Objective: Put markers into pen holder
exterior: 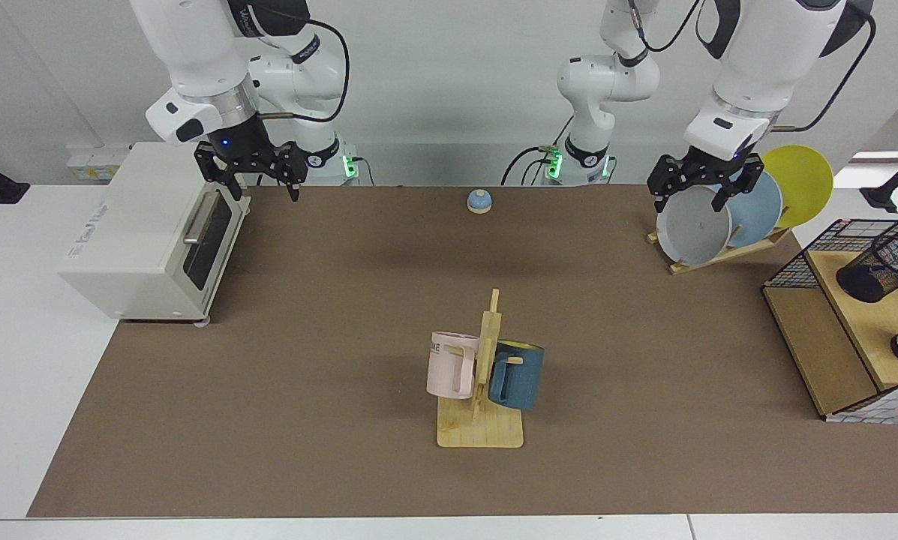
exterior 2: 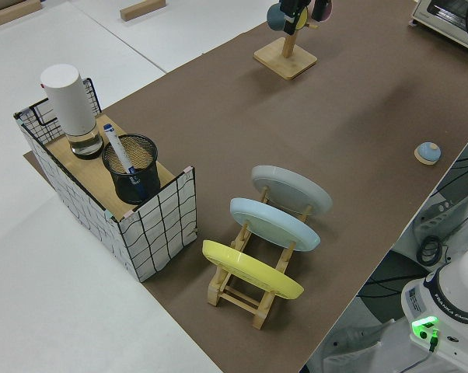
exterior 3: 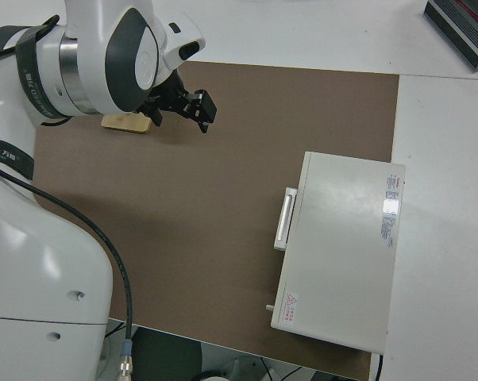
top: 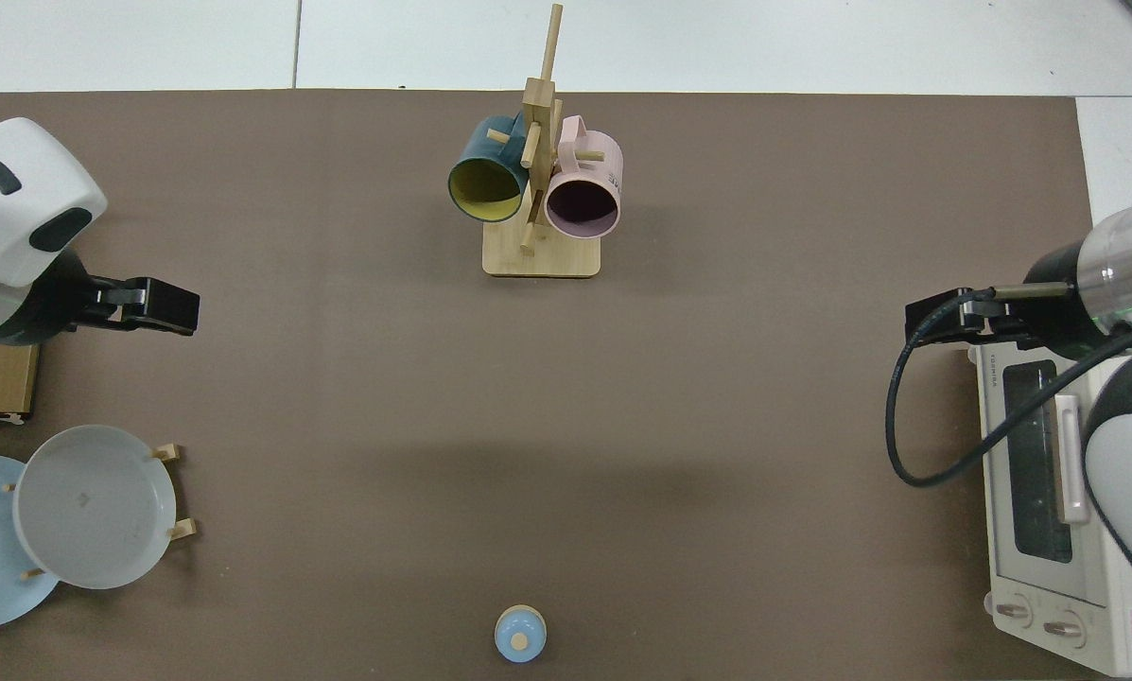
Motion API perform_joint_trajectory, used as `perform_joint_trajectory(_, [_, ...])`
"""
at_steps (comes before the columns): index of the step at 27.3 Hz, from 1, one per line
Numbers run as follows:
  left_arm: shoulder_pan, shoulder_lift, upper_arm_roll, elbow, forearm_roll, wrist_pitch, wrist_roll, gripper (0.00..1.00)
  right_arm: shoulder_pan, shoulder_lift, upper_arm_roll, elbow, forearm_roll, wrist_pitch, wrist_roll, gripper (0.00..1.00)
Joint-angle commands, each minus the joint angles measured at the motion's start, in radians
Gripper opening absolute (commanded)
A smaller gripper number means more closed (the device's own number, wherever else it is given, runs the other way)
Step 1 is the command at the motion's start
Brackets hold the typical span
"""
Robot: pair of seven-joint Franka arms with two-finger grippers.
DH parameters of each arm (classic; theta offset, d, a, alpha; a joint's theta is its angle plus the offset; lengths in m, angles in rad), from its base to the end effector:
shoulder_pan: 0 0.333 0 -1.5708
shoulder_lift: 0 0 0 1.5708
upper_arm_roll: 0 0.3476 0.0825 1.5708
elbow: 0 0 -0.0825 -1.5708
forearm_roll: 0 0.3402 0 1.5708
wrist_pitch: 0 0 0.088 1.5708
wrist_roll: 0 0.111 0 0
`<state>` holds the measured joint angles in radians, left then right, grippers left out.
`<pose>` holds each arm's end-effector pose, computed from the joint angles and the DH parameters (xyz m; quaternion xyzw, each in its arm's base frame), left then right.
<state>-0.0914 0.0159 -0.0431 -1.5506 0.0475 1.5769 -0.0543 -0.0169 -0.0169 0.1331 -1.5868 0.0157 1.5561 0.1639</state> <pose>0.5131 -0.0639 0.6533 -0.9989 0.0401 -0.0074 0.0228 0.4996 0.0608 0.6525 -0.9997 0.0238 0.0078 0.0057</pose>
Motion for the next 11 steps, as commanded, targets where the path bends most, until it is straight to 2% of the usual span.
perform_joint_trajectory(1, [-0.05,-0.033,0.035,-0.009,-0.011,-0.003,-0.001,1.0,-0.018,-0.012,0.011,-0.012,0.02,0.012,0.011,1.0])
perform_joint_trajectory(11, [-0.051,-0.042,0.048,-0.025,-0.014,-0.002,0.001,1.0,-0.018,-0.012,0.011,-0.012,0.02,0.01,0.011,1.0])
